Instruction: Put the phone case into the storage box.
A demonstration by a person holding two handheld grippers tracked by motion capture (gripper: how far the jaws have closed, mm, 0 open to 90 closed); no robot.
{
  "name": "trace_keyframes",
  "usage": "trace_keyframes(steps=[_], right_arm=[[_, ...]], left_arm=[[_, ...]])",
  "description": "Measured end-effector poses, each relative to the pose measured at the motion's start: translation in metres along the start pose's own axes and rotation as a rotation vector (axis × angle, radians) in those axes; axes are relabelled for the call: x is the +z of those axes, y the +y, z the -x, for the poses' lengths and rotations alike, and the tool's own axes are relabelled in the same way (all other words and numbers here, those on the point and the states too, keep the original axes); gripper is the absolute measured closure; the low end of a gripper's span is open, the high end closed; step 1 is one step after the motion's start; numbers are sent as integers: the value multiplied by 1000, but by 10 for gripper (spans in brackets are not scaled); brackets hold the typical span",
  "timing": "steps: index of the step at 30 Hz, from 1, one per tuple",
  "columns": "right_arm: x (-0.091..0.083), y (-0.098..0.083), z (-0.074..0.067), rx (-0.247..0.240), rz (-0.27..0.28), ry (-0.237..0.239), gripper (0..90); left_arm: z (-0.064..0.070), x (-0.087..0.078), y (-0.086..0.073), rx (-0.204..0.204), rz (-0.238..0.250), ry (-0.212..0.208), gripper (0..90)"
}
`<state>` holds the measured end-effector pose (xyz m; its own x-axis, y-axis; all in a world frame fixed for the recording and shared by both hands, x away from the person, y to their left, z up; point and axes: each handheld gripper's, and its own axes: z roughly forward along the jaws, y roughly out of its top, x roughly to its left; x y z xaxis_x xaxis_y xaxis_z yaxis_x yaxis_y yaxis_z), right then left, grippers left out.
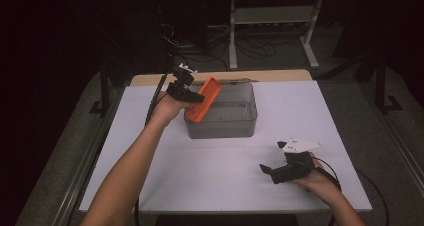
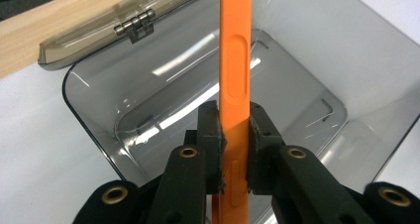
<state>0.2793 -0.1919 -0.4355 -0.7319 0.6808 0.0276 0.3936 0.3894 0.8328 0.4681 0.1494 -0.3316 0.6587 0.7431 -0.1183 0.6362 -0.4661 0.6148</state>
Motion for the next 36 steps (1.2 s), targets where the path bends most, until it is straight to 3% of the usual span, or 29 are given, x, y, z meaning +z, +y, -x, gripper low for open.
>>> trace_keyframes(steps=[10,18,29,36], right_arm=[[0,0,0,6,6,3,0],[-1,0,0,11,11,8,1],[-1,1,-1,9,16,13,1],[-1,2,-2,5,23,15,1]], left_arm=[[1,9,7,-32,-67,23,796],[-5,17,5,-91,-126,41,796],[-9,23,4,-147,-170,63,795],[-10,24,5,-203,-190,86,795]])
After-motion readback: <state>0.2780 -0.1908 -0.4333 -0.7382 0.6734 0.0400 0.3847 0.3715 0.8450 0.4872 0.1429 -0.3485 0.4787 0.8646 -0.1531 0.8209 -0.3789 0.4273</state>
